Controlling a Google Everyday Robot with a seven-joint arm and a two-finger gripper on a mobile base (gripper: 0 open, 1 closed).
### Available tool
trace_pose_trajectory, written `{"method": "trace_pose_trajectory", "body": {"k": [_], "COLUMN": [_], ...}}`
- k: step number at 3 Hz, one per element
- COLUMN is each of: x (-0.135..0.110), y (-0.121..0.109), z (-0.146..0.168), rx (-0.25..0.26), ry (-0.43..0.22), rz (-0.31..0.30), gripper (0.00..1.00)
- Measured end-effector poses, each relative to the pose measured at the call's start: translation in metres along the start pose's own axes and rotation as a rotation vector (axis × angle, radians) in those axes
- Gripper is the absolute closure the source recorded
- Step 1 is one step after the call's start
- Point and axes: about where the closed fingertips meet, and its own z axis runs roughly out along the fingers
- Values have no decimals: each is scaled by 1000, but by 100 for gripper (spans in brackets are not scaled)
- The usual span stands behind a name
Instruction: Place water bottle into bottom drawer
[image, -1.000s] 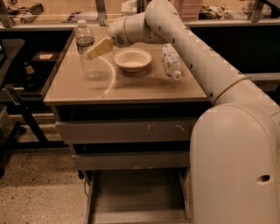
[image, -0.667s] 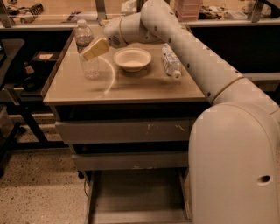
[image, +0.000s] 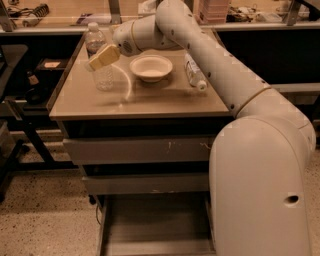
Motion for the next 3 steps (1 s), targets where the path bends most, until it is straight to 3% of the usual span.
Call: {"method": "trace_pose_trajectory", "body": {"k": [2, 3], "x": [-1, -2], "y": [11, 12], "z": [20, 21], "rx": [-73, -77], "ry": [-3, -3], "rz": [16, 16], "gripper": [0, 15]}}
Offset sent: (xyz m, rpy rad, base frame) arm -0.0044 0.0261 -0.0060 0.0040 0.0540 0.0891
